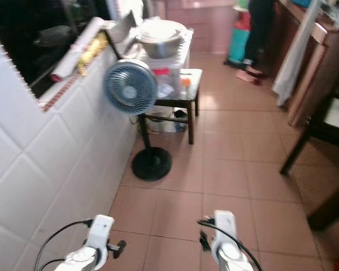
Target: Setting the table
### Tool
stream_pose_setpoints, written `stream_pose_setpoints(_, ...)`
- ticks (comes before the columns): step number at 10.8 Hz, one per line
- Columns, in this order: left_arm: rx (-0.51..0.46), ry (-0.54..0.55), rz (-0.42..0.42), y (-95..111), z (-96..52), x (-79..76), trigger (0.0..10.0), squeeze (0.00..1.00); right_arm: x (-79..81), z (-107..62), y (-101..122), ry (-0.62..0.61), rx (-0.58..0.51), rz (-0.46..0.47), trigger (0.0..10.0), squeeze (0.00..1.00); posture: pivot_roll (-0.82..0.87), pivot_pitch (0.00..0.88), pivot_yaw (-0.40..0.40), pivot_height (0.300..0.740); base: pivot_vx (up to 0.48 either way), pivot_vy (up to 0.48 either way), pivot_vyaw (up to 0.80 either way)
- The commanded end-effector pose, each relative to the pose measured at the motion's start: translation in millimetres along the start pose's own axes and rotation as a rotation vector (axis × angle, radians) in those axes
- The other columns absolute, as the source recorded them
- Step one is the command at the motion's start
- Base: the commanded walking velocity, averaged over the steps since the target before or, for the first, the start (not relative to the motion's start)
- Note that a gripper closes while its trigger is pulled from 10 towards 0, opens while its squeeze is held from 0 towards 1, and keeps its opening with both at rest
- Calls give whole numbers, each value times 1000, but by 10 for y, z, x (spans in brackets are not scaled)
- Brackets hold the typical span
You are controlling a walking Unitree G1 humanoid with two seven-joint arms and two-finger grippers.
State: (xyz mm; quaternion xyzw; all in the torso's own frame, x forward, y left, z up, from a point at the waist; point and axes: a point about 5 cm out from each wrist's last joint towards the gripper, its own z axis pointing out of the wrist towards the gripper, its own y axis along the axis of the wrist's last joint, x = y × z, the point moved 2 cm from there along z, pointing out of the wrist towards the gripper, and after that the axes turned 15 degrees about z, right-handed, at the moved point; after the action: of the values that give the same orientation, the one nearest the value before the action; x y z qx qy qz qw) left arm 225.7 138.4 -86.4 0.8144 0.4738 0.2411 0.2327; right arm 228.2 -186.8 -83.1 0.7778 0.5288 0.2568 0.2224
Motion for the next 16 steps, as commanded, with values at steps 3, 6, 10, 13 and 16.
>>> stream_pose_setpoints(3, 20, 94, -36, -2, -23, 288, 10000, 0, 337, 10, -29, 144, 39, -130, 10000, 0, -111, 0, 29, 740, 0, 0, 0)
stream_pose_setpoints(6, 12, 134, -20, -32, -45, 366, 10000, 0, 547, 21, 102, 220, 23, -202, 10000, 0, -33, 0, 18, 740, 0, 0, 0)
stream_pose_setpoints(10, -3, 135, -36, 10, -43, 400, 10000, 0, 329, 7, -47, 150, 47, -199, 10000, 0, -42, 0, 21, 740, 0, 0, 0)
stream_pose_setpoints(13, -97, 155, -40, 194, -41, 477, 10000, 0, 400, 30, 258, 159, -71, -165, 10000, 0, -67, 0, 31, 740, 0, 0, 0)
stream_pose_setpoints(16, -195, 203, -63, 405, -76, 689, 10000, 0, 651, 11, 631, 238, -215, -219, 10000, 0, -68, 0, 33, 740, 0, 0, 0)
